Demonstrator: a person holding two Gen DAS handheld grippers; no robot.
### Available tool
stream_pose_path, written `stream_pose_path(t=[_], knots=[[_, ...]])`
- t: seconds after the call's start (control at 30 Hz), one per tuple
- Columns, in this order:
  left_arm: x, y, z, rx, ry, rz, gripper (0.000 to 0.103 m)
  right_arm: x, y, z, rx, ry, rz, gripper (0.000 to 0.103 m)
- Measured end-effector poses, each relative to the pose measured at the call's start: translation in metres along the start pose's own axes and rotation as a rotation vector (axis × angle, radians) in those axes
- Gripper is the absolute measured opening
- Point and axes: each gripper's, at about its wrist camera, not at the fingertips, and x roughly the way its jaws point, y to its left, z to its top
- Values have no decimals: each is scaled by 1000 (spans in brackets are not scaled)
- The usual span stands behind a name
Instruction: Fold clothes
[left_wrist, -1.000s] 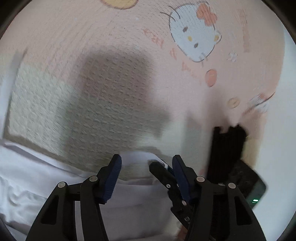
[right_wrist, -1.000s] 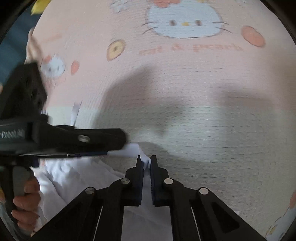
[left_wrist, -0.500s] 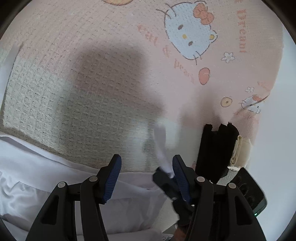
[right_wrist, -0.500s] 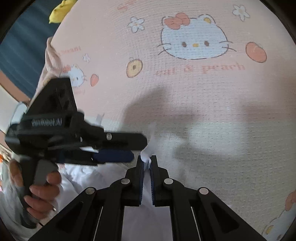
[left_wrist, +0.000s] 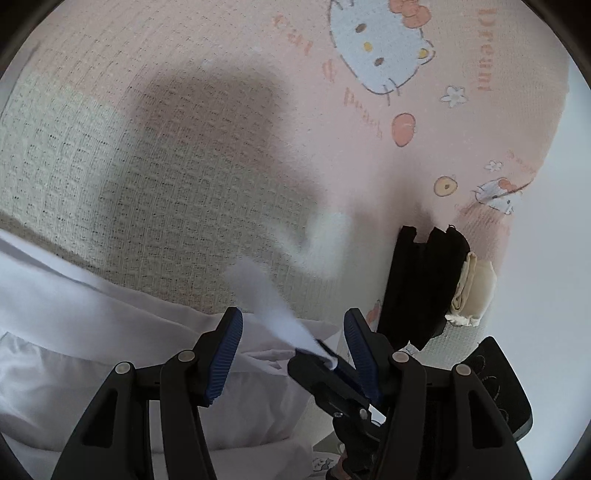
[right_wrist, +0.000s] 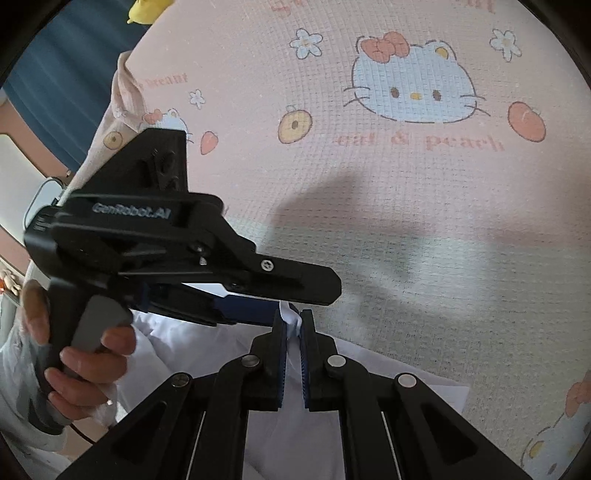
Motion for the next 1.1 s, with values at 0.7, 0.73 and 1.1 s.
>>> stream_pose_path(t=[0.7, 0.73, 1.1], knots=[[-10, -26, -20, 218, -44, 65, 8, -15, -3, -15, 37, 35, -45, 50], [-10, -25, -22, 215, -39, 65, 8, -16, -4, -16, 46, 31, -32, 50], [-20, -2, -15, 26, -68, 27, 47, -19, -35, -11, 197, 8, -93, 51]])
